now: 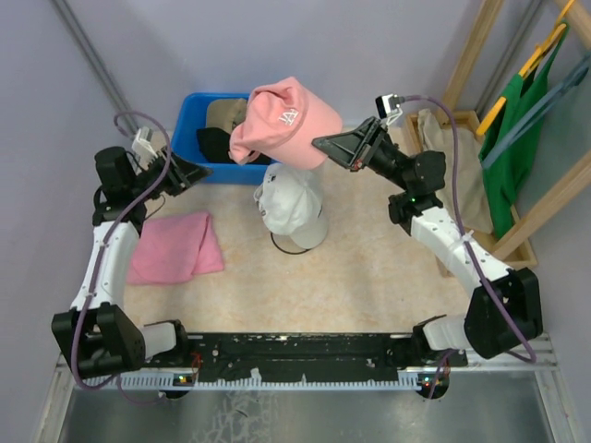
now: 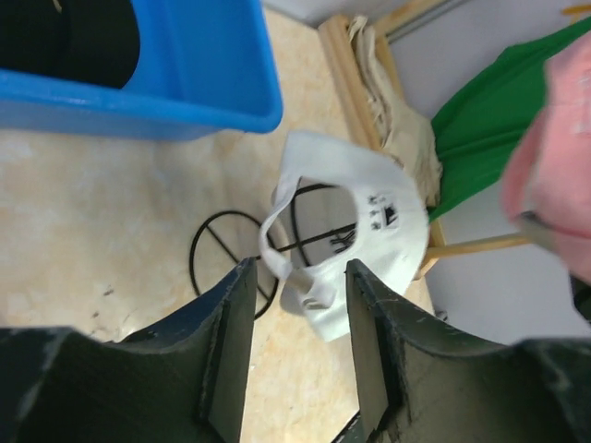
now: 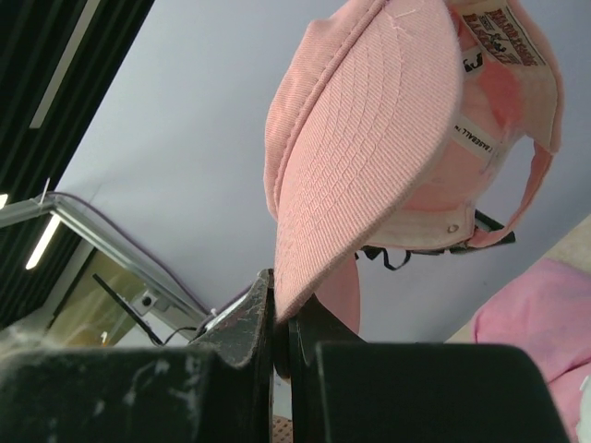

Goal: Stack the hats

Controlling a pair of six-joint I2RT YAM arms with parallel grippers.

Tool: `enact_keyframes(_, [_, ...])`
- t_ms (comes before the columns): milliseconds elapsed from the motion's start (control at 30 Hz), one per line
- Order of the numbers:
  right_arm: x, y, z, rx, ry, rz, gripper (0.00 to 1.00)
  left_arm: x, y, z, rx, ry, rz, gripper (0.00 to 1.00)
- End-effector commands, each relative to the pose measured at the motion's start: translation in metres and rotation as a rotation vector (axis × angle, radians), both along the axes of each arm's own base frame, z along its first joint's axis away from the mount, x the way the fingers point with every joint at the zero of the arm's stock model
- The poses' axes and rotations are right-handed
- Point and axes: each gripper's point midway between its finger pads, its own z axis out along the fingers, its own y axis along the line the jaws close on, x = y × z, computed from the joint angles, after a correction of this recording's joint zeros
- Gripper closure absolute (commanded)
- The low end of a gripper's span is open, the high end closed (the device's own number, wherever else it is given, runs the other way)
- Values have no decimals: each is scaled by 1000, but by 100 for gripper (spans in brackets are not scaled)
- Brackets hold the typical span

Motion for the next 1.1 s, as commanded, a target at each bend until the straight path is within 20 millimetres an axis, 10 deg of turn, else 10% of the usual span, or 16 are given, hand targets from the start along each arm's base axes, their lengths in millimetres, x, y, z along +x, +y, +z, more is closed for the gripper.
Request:
enact_keyframes(0, [-9,-4,19,50,-58,41,100,-14,-13,-24,68,-41,-80,49])
enact_keyframes(533, [-8,-17,19,69,-42,37,100,17,-73,-101,28,-8,-178,40])
enact_keyframes(1067, [-8,-33,5,63,-11,4,100,31,-117,-116,-2,10,-238,49])
